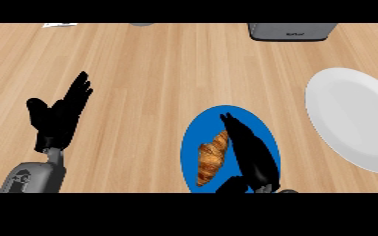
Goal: Pick the croissant from the plate and place it in the plate
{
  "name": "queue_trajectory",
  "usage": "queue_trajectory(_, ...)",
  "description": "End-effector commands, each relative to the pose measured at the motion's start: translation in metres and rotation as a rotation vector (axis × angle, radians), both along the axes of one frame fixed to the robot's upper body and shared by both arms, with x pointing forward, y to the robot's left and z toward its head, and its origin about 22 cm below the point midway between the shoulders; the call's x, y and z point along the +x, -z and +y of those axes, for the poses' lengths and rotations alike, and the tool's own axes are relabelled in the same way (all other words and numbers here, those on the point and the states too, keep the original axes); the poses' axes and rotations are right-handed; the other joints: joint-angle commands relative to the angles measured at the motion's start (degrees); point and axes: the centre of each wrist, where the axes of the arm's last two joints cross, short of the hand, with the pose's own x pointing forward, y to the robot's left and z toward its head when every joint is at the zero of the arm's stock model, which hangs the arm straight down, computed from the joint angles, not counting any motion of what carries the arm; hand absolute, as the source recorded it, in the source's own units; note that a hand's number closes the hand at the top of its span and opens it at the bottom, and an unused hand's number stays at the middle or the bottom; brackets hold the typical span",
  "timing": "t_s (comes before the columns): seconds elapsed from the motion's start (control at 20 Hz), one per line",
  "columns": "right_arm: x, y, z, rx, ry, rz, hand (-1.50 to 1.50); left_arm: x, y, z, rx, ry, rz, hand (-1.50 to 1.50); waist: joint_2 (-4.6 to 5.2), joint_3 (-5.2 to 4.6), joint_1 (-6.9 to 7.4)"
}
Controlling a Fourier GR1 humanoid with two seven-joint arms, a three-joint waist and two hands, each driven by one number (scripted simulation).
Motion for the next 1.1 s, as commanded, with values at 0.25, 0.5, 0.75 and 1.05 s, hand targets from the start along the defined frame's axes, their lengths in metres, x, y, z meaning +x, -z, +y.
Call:
queue_trajectory(0.25, 0.025, 0.015, 0.014, -0.048, 0.015, 0.037, -1.5, -0.002, -0.003, 0.008, -0.01, 0.003, 0.005, 0.0, 0.02, 0.0, -0.01)
queue_trajectory(0.5, 0.026, 0.026, 0.012, -0.086, -0.011, 0.065, -1.5, 0.014, 0.008, 0.0, -0.021, 0.008, 0.008, 0.0, 0.03, 0.0, -0.12)
queue_trajectory(0.75, 0.043, 0.023, 0.039, -0.123, -0.101, 0.125, 1.5, 0.024, 0.002, 0.013, -0.003, 0.0, 0.001, 0.0, 0.14, -0.01, -0.03)
queue_trajectory(1.05, 0.035, 0.026, 0.024, -0.072, -0.185, 0.061, 1.5, 0.004, 0.009, -0.008, -0.008, 0.009, 0.014, 0.0, 0.01, 0.01, -0.1)
